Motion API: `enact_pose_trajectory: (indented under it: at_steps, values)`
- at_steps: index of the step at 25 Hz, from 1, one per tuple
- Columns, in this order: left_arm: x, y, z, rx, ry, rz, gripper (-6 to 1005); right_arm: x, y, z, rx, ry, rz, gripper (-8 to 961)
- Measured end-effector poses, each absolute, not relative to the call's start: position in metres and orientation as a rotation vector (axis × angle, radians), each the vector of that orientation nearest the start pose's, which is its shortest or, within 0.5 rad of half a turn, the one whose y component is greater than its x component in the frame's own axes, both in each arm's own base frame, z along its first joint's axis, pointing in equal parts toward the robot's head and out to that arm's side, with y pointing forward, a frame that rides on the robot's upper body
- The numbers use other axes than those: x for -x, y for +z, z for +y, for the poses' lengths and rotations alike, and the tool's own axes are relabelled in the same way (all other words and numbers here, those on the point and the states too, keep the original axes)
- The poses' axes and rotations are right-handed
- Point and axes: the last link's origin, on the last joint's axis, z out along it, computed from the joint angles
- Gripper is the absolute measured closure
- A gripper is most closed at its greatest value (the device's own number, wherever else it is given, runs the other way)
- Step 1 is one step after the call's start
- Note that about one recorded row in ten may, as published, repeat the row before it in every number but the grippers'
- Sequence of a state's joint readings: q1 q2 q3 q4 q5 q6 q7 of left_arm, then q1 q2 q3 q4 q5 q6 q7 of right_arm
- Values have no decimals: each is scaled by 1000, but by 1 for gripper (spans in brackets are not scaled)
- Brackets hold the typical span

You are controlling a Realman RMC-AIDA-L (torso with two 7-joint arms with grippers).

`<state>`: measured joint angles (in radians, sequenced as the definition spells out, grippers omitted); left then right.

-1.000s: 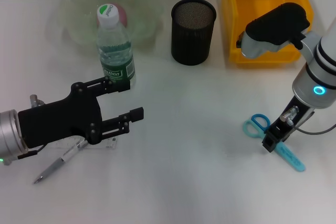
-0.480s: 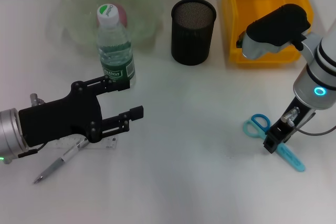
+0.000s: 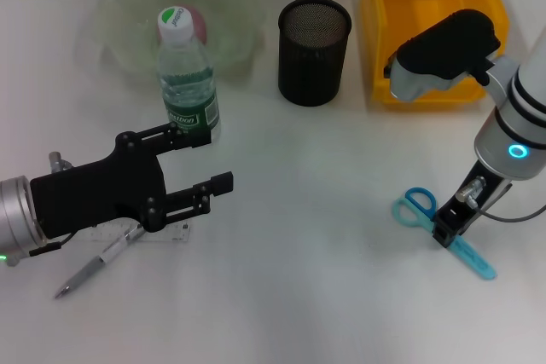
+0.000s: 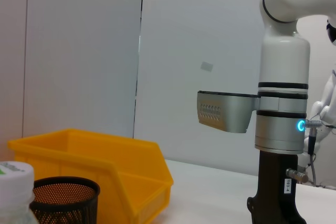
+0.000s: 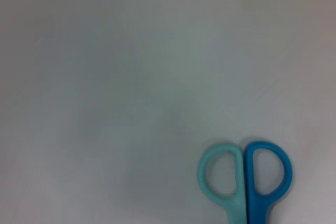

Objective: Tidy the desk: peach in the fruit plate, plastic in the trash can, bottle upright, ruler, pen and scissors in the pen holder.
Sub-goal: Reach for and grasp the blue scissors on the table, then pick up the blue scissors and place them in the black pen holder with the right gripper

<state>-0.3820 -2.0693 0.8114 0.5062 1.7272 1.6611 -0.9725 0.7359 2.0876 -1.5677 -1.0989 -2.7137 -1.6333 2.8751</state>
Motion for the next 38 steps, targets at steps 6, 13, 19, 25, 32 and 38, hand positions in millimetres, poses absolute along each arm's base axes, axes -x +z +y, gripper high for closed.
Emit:
enact_pose_trajectory:
  at_steps: [6,13,19,25,32,38]
  values:
    - [279,-14,276,2651,-950,-320,314,-197,-41,340,2406,-922,1201,746]
    - [278,-13,277,2646,-951,-310,314,-196,-41,342,2415,-877,1187,747]
    - [279,-13,276,2639,-952,-308,314,-191,-37,341,2433,-763,1162,747]
    - [279,-13,276,2633,-953,-309,314,-184,-29,340,2455,-599,1136,747]
    - [280,-11,277,2620,-954,-313,314,-177,-27,335,2511,-436,1115,747]
    - [283,-9,276,2601,-951,-312,314,-175,-21,337,2537,-250,1090,746]
